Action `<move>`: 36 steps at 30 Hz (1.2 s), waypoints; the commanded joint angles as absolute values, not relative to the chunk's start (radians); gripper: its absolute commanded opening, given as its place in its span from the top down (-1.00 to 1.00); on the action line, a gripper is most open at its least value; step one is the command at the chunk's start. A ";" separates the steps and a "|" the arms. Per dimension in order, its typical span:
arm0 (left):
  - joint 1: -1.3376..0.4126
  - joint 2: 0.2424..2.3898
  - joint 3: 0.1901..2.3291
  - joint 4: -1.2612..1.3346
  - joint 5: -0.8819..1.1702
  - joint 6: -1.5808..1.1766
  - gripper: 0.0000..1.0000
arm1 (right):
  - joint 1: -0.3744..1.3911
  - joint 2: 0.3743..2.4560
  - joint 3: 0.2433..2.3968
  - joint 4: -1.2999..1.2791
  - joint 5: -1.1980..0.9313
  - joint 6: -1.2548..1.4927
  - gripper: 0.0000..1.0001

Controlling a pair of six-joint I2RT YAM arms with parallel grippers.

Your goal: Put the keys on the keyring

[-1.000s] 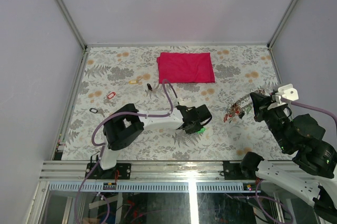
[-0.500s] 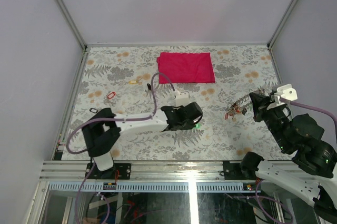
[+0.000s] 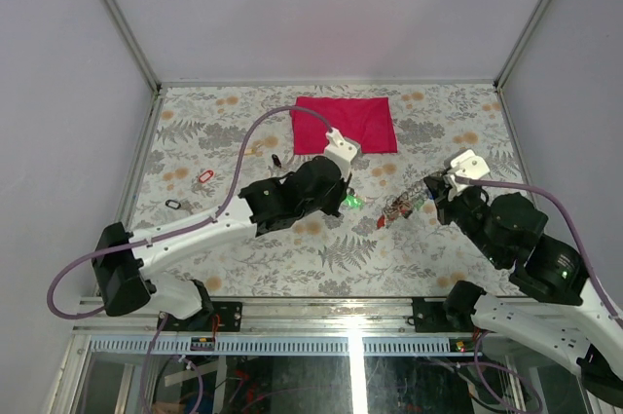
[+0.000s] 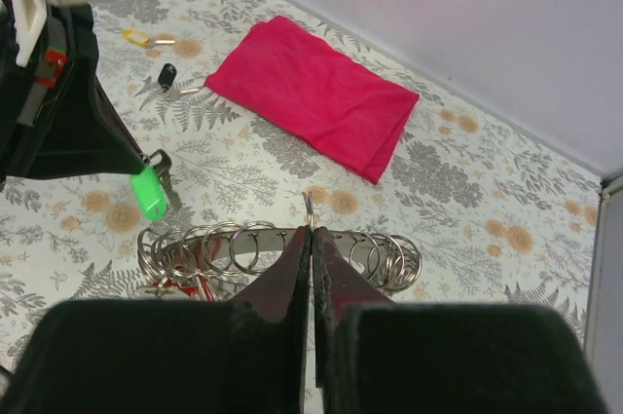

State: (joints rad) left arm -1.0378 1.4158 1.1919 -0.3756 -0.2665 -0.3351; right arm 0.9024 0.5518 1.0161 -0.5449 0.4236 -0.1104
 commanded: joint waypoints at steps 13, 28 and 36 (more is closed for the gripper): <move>-1.035 1.464 0.875 -0.231 0.129 -0.052 1.00 | 0.903 0.574 1.045 -0.432 0.420 -0.131 1.00; -1.036 1.608 0.805 -0.092 0.027 -0.118 1.00 | 0.902 0.550 1.055 -0.471 0.435 -0.104 1.00; -1.035 1.580 0.794 -0.078 0.008 -0.138 0.75 | 0.903 0.544 1.058 -0.486 0.432 -0.097 1.00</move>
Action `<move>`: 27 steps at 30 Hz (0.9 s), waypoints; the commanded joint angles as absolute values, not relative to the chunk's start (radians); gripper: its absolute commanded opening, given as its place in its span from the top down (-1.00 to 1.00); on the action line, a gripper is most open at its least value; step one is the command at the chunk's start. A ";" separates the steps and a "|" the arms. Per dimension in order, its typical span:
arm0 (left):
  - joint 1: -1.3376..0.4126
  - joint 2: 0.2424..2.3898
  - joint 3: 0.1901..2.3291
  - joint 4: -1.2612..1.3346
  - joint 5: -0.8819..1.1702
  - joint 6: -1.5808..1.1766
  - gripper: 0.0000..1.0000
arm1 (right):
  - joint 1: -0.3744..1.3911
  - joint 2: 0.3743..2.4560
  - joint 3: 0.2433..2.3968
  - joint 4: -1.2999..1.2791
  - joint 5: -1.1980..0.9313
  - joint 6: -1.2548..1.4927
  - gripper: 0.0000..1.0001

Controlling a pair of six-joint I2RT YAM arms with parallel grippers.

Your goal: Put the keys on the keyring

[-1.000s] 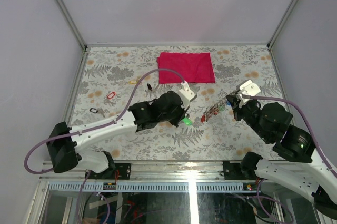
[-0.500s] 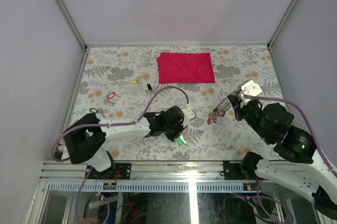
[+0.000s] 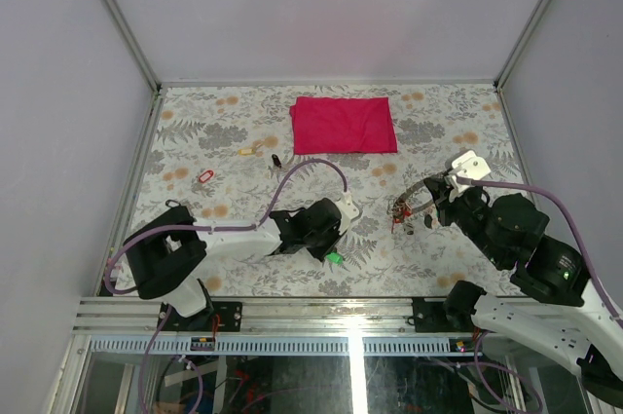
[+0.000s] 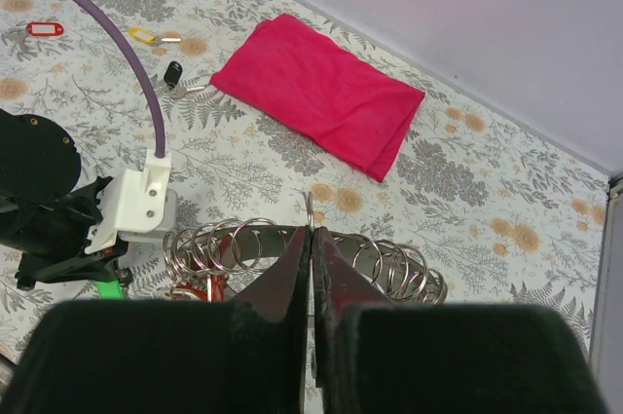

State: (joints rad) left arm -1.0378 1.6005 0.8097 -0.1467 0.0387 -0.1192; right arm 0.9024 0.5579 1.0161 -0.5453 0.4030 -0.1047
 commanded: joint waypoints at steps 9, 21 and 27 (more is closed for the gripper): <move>-1.037 1.562 0.778 -0.072 0.005 -0.159 0.62 | 0.903 0.545 1.054 -0.489 0.427 -0.095 1.00; -1.037 1.558 0.770 -0.067 0.002 -0.163 0.65 | 0.902 0.554 1.051 -0.486 0.420 -0.096 1.00; -1.036 1.561 0.772 -0.051 0.005 -0.163 0.95 | 0.903 0.556 1.052 -0.488 0.418 -0.095 1.00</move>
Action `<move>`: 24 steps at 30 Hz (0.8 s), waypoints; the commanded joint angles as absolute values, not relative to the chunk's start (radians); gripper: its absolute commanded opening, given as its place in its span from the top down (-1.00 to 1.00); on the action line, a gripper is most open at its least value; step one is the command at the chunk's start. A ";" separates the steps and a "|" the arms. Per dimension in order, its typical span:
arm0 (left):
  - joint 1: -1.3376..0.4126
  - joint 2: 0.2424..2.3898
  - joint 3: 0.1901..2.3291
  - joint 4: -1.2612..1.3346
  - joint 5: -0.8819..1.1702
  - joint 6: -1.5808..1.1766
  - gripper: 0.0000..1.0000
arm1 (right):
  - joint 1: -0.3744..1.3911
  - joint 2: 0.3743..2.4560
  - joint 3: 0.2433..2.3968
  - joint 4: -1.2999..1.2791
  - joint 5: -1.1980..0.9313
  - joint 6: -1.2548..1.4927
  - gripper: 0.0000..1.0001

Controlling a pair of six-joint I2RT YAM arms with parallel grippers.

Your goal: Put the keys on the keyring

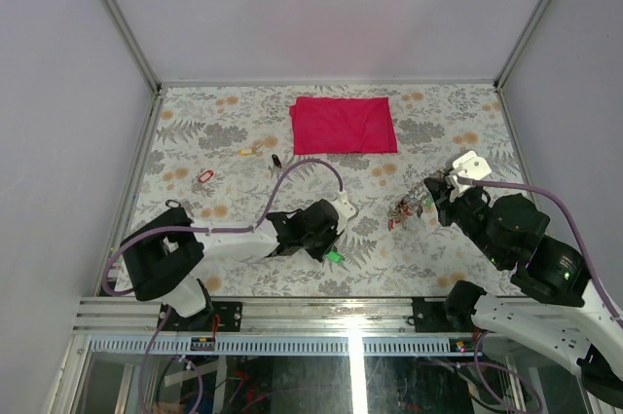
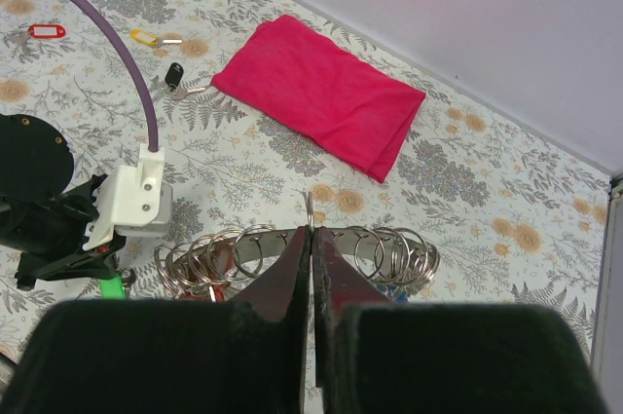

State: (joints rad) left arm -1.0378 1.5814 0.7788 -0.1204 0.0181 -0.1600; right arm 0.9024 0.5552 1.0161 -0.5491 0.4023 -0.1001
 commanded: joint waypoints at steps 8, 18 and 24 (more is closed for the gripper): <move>-1.037 1.394 0.725 0.003 -0.036 -0.137 1.00 | 0.903 0.552 1.051 -0.494 0.414 -0.105 1.00; -1.037 1.168 0.811 -0.105 0.019 0.015 1.00 | 0.903 0.500 0.962 -0.345 0.221 -0.241 1.00; -1.037 1.066 0.934 -0.189 0.130 0.108 1.00 | 0.903 0.441 0.832 -0.180 -0.029 -0.411 1.00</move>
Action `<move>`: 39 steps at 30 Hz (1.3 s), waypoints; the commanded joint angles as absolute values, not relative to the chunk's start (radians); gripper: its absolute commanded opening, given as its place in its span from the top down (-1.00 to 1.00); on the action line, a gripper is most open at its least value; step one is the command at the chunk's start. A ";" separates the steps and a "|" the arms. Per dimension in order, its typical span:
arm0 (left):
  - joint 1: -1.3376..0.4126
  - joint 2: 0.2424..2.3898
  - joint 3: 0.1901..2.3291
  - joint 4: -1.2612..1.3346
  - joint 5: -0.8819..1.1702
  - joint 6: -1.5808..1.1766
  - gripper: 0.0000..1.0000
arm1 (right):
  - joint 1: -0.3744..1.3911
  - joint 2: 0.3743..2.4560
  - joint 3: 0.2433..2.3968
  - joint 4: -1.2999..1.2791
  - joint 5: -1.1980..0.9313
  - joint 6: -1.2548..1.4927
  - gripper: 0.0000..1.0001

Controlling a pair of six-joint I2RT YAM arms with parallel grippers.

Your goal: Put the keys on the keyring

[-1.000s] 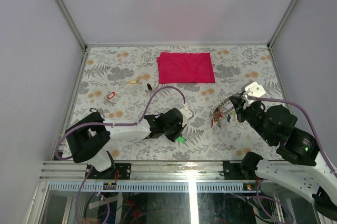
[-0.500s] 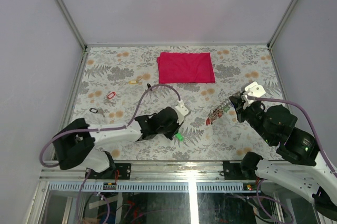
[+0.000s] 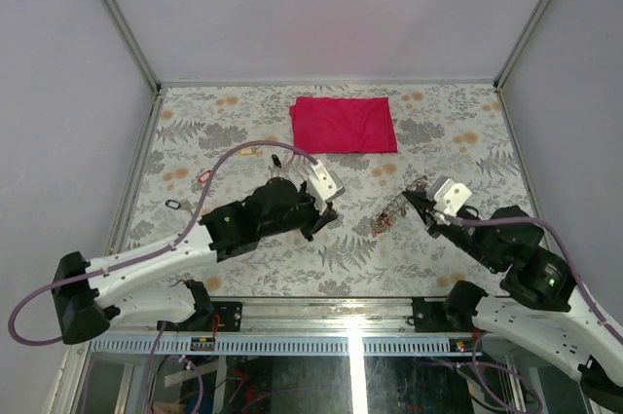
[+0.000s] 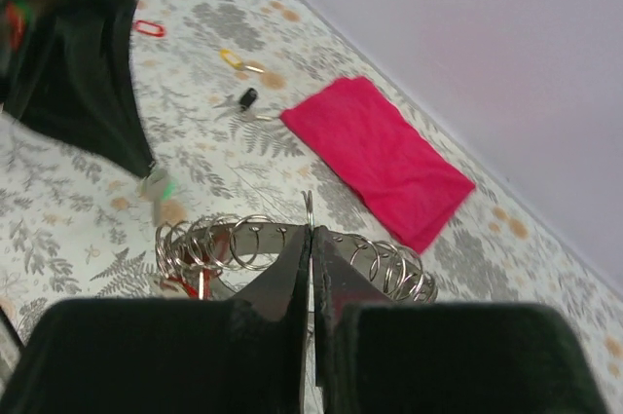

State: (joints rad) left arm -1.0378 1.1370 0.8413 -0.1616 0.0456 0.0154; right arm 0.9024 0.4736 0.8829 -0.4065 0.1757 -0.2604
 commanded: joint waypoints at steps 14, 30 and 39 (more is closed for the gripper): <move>-1.036 1.004 1.181 -0.328 0.240 0.107 1.00 | 0.902 0.414 0.684 0.182 -0.365 -0.685 0.99; -1.036 1.014 1.278 -0.339 0.424 0.095 1.00 | 0.903 0.459 0.756 0.176 -0.461 -0.733 0.98; -1.037 1.005 1.296 -0.314 0.464 0.083 1.00 | 0.903 0.482 0.802 0.175 -0.526 -0.703 0.97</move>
State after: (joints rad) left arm -1.0378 1.0161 1.2499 -0.3588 0.4236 0.0952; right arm 0.9024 0.4698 0.7311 0.0620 -0.4808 -0.7147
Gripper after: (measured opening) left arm 0.009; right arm 0.012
